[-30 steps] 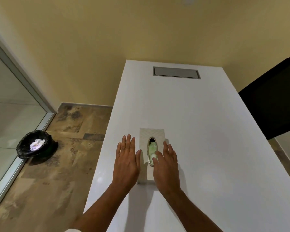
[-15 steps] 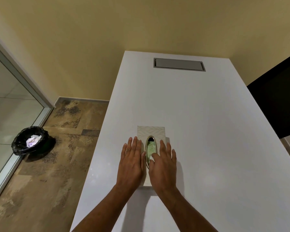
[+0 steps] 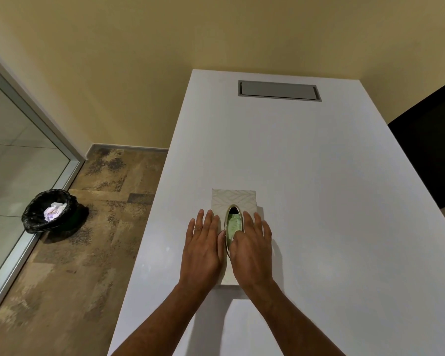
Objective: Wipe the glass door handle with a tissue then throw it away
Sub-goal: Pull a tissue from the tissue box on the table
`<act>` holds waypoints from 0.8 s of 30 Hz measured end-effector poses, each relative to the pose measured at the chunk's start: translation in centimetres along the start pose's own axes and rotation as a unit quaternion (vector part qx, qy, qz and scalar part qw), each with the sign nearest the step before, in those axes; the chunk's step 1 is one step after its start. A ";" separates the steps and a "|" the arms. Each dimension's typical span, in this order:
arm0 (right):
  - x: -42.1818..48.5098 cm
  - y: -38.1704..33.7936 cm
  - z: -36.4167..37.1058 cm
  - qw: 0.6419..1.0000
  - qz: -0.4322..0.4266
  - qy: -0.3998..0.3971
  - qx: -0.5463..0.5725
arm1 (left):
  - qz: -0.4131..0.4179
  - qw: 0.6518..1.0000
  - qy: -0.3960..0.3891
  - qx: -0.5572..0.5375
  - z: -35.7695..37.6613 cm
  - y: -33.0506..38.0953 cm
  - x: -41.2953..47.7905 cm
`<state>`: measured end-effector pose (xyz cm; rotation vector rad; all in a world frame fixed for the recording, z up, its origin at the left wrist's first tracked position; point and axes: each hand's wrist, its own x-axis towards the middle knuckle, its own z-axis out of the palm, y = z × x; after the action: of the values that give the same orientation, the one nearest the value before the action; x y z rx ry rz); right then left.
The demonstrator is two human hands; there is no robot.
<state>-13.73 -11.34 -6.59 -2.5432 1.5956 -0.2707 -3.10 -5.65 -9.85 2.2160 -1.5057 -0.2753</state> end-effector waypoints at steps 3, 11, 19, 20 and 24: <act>0.1 0.4 0.2 0.999 -0.017 0.032 0.021 | 0.002 1.000 0.002 0.004 -0.2 0.1 -0.1; -1.0 1.4 0.4 0.993 -0.045 0.073 0.083 | -0.003 0.999 -0.032 0.012 -0.4 0.2 0.0; -0.6 0.7 -0.1 1.000 -0.017 0.015 0.007 | 0.001 0.999 -0.039 0.021 0.0 -0.2 0.1; -0.4 0.6 -0.2 1.000 -0.021 0.012 -0.006 | 0.001 0.999 -0.039 0.024 0.1 -0.2 0.2; 0.3 0.4 -0.6 1.000 -0.020 -0.002 -0.012 | 0.001 0.999 -0.042 0.027 0.2 -0.2 0.1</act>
<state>-14.03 -11.79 -6.06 -2.5935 1.5574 -0.2529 -2.92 -5.75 -10.10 2.2704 -1.5766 -0.3336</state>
